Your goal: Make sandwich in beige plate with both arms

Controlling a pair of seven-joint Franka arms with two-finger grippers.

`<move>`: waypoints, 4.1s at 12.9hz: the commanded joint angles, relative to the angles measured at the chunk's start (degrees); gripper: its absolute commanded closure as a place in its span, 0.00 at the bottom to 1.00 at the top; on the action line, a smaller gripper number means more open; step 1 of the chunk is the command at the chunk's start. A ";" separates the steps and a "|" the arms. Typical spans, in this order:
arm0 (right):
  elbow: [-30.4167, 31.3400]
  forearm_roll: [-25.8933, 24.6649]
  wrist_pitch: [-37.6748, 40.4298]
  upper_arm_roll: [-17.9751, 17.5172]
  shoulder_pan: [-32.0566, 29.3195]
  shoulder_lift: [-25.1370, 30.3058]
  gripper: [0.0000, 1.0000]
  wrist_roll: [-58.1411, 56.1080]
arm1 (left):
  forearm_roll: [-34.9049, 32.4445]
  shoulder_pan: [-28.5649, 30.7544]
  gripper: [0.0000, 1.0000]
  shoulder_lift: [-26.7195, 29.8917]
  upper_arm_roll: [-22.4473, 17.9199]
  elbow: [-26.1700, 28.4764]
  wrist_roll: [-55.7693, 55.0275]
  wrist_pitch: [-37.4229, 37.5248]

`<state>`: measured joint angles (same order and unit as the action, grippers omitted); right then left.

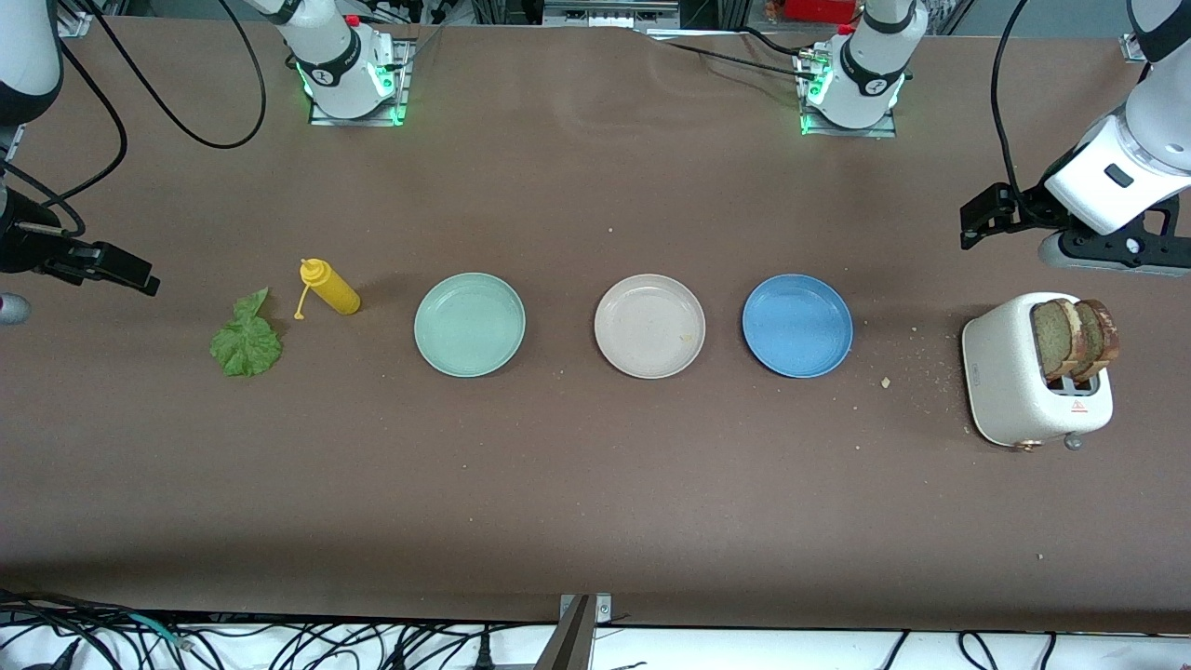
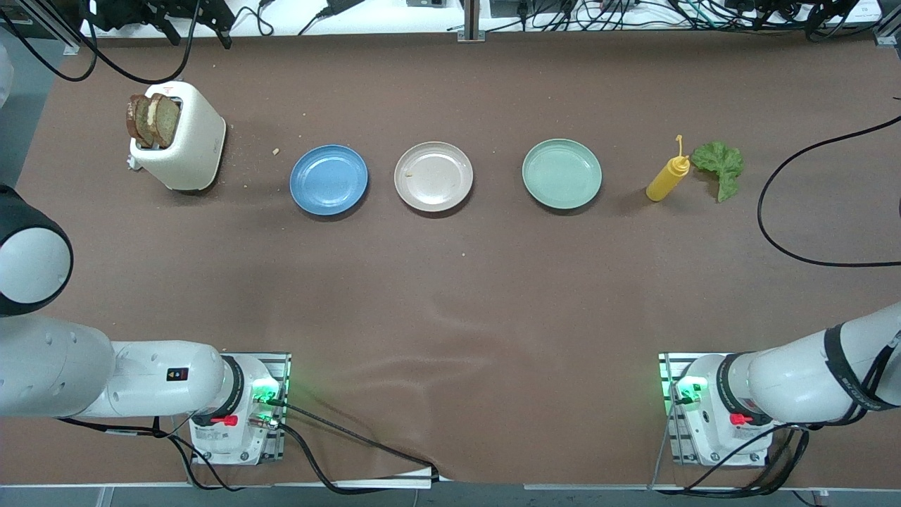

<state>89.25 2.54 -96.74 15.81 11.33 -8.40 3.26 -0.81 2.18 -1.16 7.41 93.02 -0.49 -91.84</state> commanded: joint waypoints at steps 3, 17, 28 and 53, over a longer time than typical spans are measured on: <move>0.67 -0.08 0.15 -0.08 0.01 0.93 0.01 -0.19 | 1.07 0.37 0.00 -0.16 -0.02 -0.83 1.55 0.43; 0.58 0.01 0.15 -0.08 0.01 0.93 0.01 -0.10 | 1.07 0.28 0.00 -0.33 -0.02 -1.53 1.55 0.43; 0.58 -0.08 0.14 -0.08 0.01 0.93 0.01 -0.01 | 1.07 6.94 0.00 -4.10 -0.11 -1.53 8.91 -5.35; 0.58 0.45 0.15 0.10 -0.17 0.85 0.01 -0.36 | -5.78 20.58 1.00 -7.72 0.07 20.01 25.37 -35.17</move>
<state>89.25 2.54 -96.73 15.89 11.29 -8.41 3.26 -4.89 22.19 -10.53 6.92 112.75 24.11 -128.04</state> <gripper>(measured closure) 0.004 0.722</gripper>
